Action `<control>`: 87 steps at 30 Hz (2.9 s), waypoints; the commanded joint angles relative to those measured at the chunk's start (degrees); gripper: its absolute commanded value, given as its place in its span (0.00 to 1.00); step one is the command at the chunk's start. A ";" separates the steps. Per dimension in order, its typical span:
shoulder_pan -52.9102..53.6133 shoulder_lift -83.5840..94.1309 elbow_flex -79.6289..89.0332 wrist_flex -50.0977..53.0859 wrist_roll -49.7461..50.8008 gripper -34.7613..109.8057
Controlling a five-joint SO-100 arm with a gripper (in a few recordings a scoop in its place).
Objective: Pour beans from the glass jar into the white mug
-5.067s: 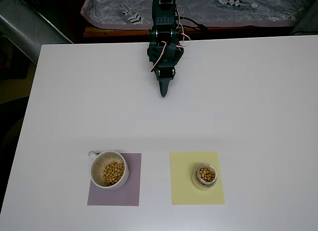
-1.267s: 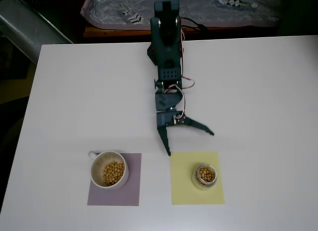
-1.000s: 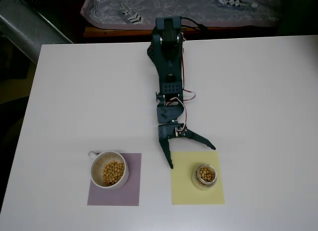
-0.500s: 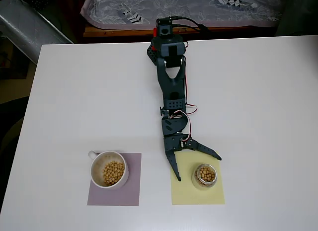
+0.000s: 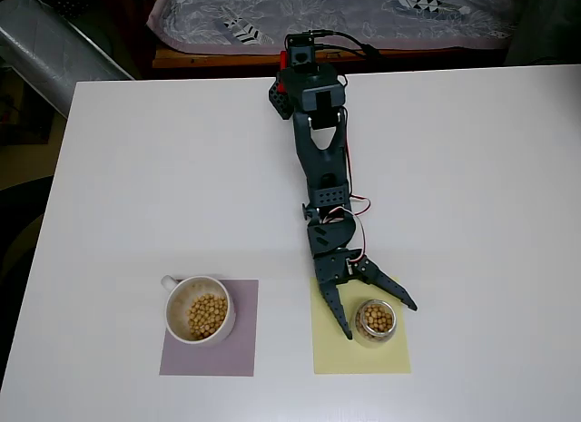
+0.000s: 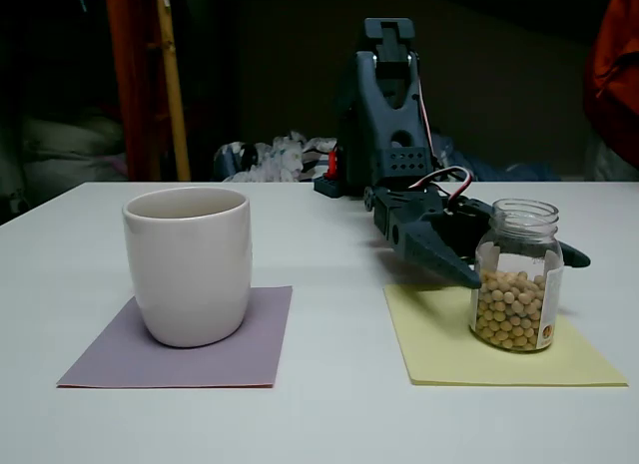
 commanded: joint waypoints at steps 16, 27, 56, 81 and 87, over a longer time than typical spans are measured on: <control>-2.64 -0.09 -3.69 0.79 -0.97 0.38; -0.70 7.73 -0.26 0.79 4.39 0.35; 14.15 31.46 18.19 5.54 31.38 0.27; 18.90 27.86 10.99 13.10 45.88 0.24; 20.04 25.14 6.86 15.38 47.90 0.24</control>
